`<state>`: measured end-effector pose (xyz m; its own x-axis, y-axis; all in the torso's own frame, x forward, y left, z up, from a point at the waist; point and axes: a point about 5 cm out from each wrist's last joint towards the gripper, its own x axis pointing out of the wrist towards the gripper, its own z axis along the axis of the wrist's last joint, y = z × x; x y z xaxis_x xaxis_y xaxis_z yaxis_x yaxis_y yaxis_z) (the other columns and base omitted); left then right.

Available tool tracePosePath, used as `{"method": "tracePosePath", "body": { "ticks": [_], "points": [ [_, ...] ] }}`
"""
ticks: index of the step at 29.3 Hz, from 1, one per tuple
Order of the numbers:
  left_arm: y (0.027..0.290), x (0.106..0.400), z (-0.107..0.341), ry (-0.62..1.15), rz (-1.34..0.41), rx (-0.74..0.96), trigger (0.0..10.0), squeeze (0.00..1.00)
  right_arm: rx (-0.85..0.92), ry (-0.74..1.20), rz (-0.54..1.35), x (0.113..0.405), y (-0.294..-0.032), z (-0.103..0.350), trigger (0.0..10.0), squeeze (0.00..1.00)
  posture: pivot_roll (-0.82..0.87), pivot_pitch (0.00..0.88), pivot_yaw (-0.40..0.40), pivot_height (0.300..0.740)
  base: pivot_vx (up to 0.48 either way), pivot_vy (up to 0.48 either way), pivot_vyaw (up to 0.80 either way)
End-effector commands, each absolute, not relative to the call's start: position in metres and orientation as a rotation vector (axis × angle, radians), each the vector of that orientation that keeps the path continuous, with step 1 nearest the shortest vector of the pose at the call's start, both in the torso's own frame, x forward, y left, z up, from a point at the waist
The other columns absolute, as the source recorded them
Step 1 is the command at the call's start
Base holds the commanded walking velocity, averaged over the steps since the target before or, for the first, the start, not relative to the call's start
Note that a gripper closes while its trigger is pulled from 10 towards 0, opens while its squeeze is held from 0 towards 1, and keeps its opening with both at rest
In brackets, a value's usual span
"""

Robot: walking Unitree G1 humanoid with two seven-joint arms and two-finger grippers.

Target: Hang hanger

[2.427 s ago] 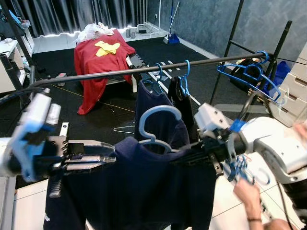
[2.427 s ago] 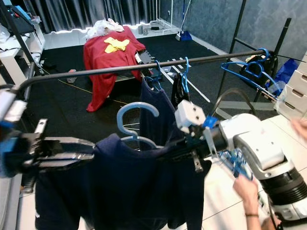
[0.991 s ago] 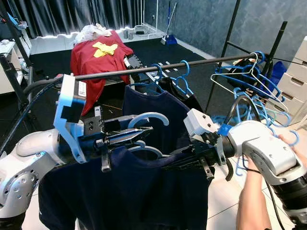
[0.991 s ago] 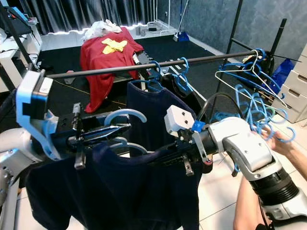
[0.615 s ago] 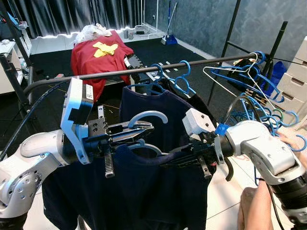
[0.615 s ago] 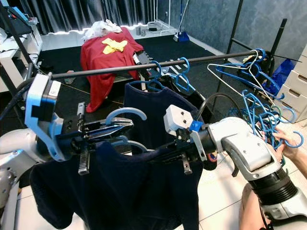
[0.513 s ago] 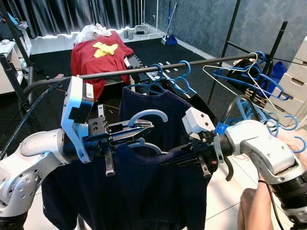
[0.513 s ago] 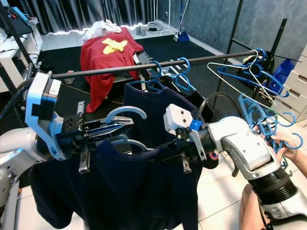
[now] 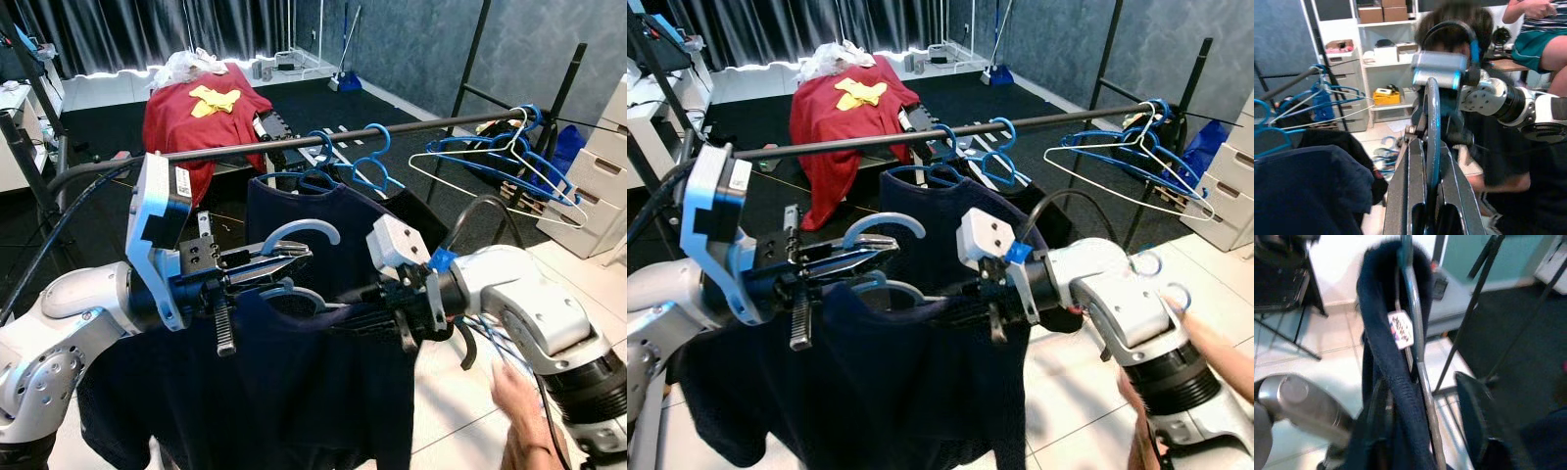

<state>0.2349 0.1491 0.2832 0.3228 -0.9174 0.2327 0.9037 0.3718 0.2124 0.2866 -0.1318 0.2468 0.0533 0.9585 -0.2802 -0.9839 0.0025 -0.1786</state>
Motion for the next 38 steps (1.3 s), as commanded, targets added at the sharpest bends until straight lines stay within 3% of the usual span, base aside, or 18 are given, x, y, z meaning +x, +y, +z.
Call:
{"method": "tracePosePath", "body": {
  "ticks": [1,8,14,15,16,17,20,21,22,38],
  "points": [
    [0.163,0.234,0.29,-0.348,-1.165,0.086,0.4,0.0,-0.336,0.059,1.5,0.288,-0.142,0.256,10.0,1.0,-0.14,0.0,0.007,0.736,0.0,0.0,0.0],
    [0.183,0.232,0.295,-0.336,-1.135,0.131,0.5,0.0,-0.252,0.015,1.509,0.279,-0.156,0.267,10.0,1.0,-0.15,0.0,0.011,0.736,0.0,0.0,0.0],
    [0.193,0.235,0.296,-0.325,-1.105,0.163,0.6,0.0,-0.282,0.071,1.496,0.276,-0.157,0.253,10.0,1.0,-0.16,0.0,0.013,0.736,0.0,0.0,0.0],
    [0.191,0.236,0.294,-0.32,-1.099,0.165,1.8,0.0,-0.29,0.088,1.49,0.277,-0.154,0.248,10.0,0.0,-0.15,0.0,0.011,0.736,0.0,0.0,0.0],
    [0.191,0.236,0.294,-0.32,-1.099,0.165,1.8,0.0,-0.29,0.088,1.49,0.277,-0.154,0.248,10.0,0.0,-0.15,0.0,0.011,0.736,0.0,0.0,0.0],
    [0.191,0.237,0.292,-0.315,-1.089,0.164,3.7,0.0,-0.293,0.104,1.485,0.277,-0.152,0.243,10.0,0.0,-0.15,0.0,0.01,0.736,0.0,0.0,0.0],
    [0.19,0.238,0.291,-0.312,-1.083,0.164,3.7,0.0,-0.293,0.116,1.482,0.277,-0.15,0.24,10.0,0.0,-0.15,0.0,0.01,0.736,0.0,0.0,0.0],
    [0.191,0.238,0.29,-0.31,-1.069,0.164,7.5,0.0,-0.286,0.129,1.484,0.277,-0.149,0.237,10.0,0.0,-0.15,0.0,0.007,0.736,0.0,0.0,0.0],
    [0.195,0.238,0.291,-0.312,-1.056,0.168,10.0,0.0,-0.275,0.14,1.485,0.276,-0.149,0.235,10.0,0.0,-0.15,0.0,0.007,0.736,0.0,0.0,0.0],
    [0.228,0.218,0.305,-0.333,-1.067,0.187,10.0,0.0,-0.163,0.152,1.458,0.27,-0.157,0.227,10.0,0.0,-0.15,0.0,0.017,0.736,0.0,0.0,0.0]
  ]
}}
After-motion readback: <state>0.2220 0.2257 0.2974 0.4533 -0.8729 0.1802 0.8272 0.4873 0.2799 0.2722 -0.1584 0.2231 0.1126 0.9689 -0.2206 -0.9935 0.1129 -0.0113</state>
